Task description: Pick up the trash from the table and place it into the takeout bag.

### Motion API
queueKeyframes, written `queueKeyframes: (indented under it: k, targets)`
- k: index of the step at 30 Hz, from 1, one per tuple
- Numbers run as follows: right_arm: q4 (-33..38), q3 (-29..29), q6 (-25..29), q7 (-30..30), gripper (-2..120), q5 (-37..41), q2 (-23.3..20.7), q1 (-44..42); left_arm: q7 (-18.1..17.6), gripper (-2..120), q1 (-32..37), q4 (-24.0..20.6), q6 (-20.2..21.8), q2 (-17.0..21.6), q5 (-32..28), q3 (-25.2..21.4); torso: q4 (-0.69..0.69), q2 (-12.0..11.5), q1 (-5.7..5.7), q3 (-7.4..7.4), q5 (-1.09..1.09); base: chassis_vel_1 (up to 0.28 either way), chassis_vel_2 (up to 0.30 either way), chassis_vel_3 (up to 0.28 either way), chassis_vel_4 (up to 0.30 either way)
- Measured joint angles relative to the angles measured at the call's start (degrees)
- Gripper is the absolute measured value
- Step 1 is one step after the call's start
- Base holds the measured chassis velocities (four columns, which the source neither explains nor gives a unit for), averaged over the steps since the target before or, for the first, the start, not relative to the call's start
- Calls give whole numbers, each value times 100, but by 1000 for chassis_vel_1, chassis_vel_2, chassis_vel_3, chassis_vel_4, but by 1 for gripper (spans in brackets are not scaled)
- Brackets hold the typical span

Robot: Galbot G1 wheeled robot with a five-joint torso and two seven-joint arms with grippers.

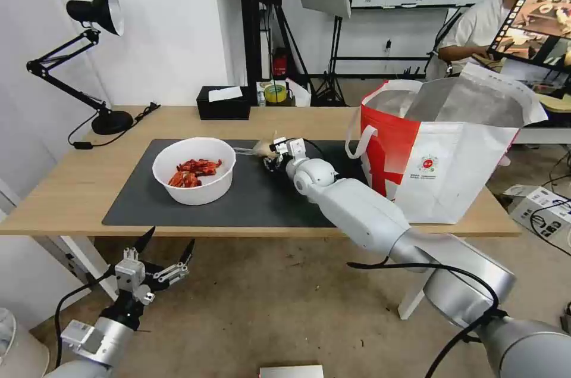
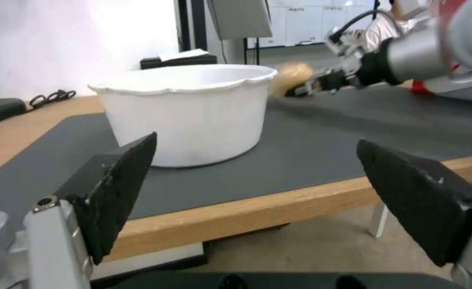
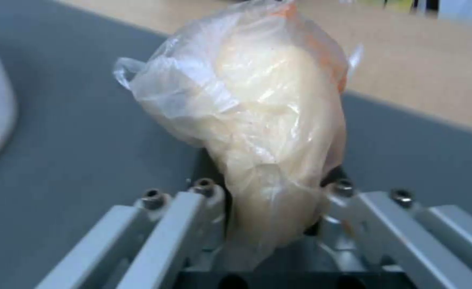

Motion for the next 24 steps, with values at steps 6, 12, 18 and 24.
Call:
queueKeyframes:
  k: [6,12,18,24]
  targets:
    - [1367,165,398,386,7,-785,-762,-584,-10,100,-31,5,2,45,-14,19,-1,0,0,0,2,0,0,0,0]
    - [2514,592,687,816,7,-1559,-1294,-1238,-28,100,-58,6,13,14,-3,127,-1,0,-1,-1,1,0,0,0,0]
    - [3128,1034,1111,980,7,-1944,-1582,-1784,-40,100,-86,51,14,29,16,160,0,0,-1,-1,1,0,0,0,0]
    - [3748,1319,1289,1180,7,-2209,-1891,-2170,-44,100,-48,41,11,33,16,124,-1,0,-1,-1,0,0,0,0,0]
